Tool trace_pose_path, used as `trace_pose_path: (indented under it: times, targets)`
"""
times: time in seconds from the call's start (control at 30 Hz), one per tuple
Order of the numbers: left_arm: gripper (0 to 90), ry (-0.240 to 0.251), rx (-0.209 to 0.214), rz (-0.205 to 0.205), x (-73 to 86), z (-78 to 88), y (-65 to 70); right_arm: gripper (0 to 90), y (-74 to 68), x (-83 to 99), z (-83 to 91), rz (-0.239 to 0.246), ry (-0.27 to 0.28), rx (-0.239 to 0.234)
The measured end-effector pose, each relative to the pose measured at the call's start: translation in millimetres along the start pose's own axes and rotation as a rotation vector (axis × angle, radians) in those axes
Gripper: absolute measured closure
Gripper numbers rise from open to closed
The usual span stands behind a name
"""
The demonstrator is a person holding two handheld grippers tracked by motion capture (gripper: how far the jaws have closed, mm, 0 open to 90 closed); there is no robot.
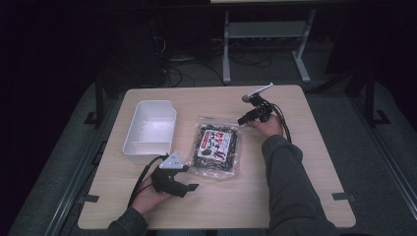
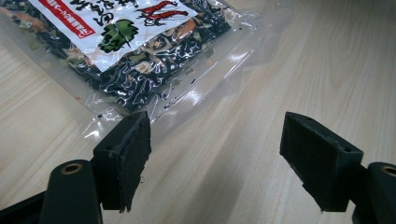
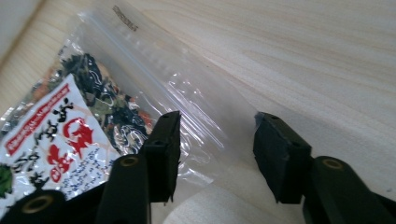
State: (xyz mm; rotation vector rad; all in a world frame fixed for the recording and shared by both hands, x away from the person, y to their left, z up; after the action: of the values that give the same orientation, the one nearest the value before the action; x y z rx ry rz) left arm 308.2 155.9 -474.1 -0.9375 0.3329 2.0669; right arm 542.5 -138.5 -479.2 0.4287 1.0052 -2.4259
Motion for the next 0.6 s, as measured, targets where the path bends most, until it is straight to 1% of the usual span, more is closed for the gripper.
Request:
trace_pose_path:
  times: [0.03, 0.1, 0.13, 0.17, 0.23, 0.27, 0.3, 0.33, 0.37, 0.43, 0.5, 0.53, 0.57, 0.6]
  targets:
    - [23.9, 0.004, -0.001, 0.002, -0.3, 0.1, 0.2, 58.9, 0.6, 0.5, 0.7, -0.001, 0.002, -0.019]
    - [23.9, 0.009, -0.004, 0.005, -0.8, 0.9, -0.4, 64.5, 0.5, 1.1, 2.3, 0.01, 0.003, -0.008]
    - [23.9, 0.009, -0.004, 0.005, -0.8, 0.9, -0.4, 64.5, 0.5, 1.1, 2.3, 0.01, 0.003, -0.008]
    - [23.9, 0.006, -0.003, 0.006, -0.6, 0.5, -0.8, 69.8, -0.2, 1.8, 4.3, 0.016, 0.008, -0.016]
    - [23.9, -0.005, 0.004, 0.006, 0.2, -1.1, -0.5, 68.8, -0.1, 2.5, 5.0, 0.018, 0.012, -0.031]
    - [23.9, -0.011, 0.003, 0.005, 0.5, -1.8, -0.5, 67.5, 0.6, 2.9, 4.6, 0.018, 0.008, -0.031]
    - [24.0, -0.011, 0.003, 0.005, 0.5, -1.8, -0.5, 63.4, 2.0, 3.4, 3.8, 0.013, 0.004, -0.027]
    - [24.0, -0.016, 0.004, 0.005, 0.9, -2.4, -0.4, 63.4, 2.0, 3.4, 3.8, 0.013, 0.004, -0.027]
    - [24.0, -0.022, 0.007, 0.005, 1.4, -2.8, -0.6, 51.9, 4.9, 4.1, 0.4, -0.004, 0.003, -0.011]
    - [24.0, -0.022, 0.009, 0.008, 1.6, -2.8, -1.1, 50.1, 6.1, 5.8, -4.1, -0.01, -0.004, -0.015]
    - [24.0, -0.021, 0.008, 0.008, 1.6, -2.6, -1.3, 51.6, 6.3, 6.0, -5.3, -0.006, 0.001, -0.02]
    - [23.9, -0.021, 0.009, 0.008, 1.7, -2.6, -1.3, 54.4, 5.7, 5.9, -6.2, -0.007, 0.008, -0.039]
    - [23.9, -0.022, 0.009, 0.007, 1.7, -2.7, -1.2, 63.0, 4.2, 5.7, -7.9, 0.007, 0.003, -0.044]
    - [23.9, -0.022, 0.009, 0.006, 1.7, -2.7, -1.1, 63.0, 4.2, 5.7, -7.9, 0.007, 0.003, -0.044]
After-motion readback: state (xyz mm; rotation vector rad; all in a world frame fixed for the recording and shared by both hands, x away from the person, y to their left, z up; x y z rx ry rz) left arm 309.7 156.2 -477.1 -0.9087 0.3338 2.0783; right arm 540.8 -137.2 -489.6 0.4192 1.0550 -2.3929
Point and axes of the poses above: each handheld gripper's, and its own axes: z roughly backward along the jaws, x roughly out of its underside, y roughly to its right, the point moved 4 cm from there along -z, roughly forward along the jaws, and after that the axes turned 15 degrees about -x, right-handed, at the moved point
